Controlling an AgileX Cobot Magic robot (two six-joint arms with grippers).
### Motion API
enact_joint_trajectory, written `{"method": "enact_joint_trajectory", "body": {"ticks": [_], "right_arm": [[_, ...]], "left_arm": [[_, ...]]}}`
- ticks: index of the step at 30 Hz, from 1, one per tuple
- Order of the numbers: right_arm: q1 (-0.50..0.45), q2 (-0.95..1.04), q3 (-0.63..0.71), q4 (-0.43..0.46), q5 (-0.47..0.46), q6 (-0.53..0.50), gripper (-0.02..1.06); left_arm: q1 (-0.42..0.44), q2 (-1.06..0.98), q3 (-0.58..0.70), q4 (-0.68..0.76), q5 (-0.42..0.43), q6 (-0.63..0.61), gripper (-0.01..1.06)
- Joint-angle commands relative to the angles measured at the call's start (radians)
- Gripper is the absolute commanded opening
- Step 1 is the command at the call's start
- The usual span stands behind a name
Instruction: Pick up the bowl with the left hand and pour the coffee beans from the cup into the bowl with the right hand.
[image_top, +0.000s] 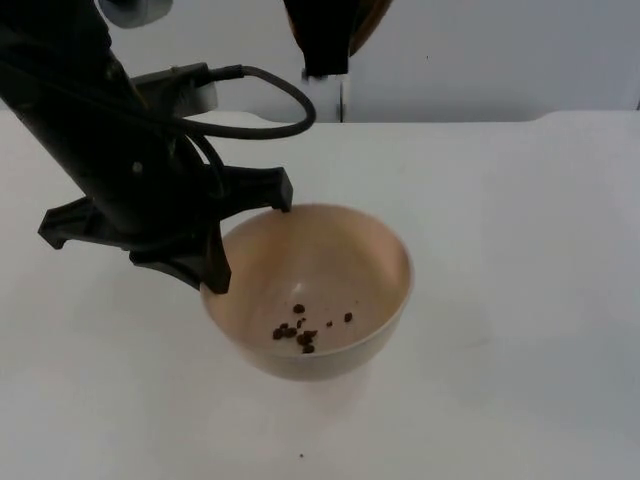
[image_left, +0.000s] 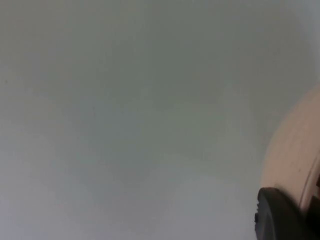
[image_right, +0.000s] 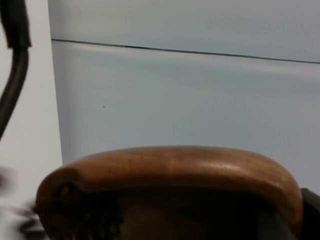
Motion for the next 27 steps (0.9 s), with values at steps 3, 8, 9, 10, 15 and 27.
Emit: {"method": "enact_joint_trajectory", "body": {"ticks": [3, 8, 9, 10, 15, 27], "right_arm": [[0.008, -0.006, 0.002, -0.043, 0.000, 0.014, 0.00], [0.008, -0.006, 0.002, -0.064, 0.000, 0.042, 0.00], [0.015, -0.006, 0.002, -0.064, 0.000, 0.042, 0.00], [0.015, -0.006, 0.002, -0.064, 0.000, 0.042, 0.00], [0.017, -0.006, 0.002, -0.064, 0.000, 0.042, 0.00], [0.016, -0.006, 0.002, -0.113, 0.000, 0.067, 0.00]], "left_arm": [[-0.001, -0.004, 0.003, -0.014, -0.002, -0.006, 0.00], [-0.001, -0.004, 0.003, -0.014, -0.002, -0.006, 0.00], [-0.001, -0.004, 0.003, -0.014, -0.002, -0.006, 0.00], [-0.001, -0.004, 0.003, -0.014, -0.002, -0.006, 0.00], [-0.001, -0.004, 0.003, -0.014, -0.002, -0.006, 0.00], [-0.001, -0.004, 0.003, -0.014, -0.002, -0.006, 0.00]]}}
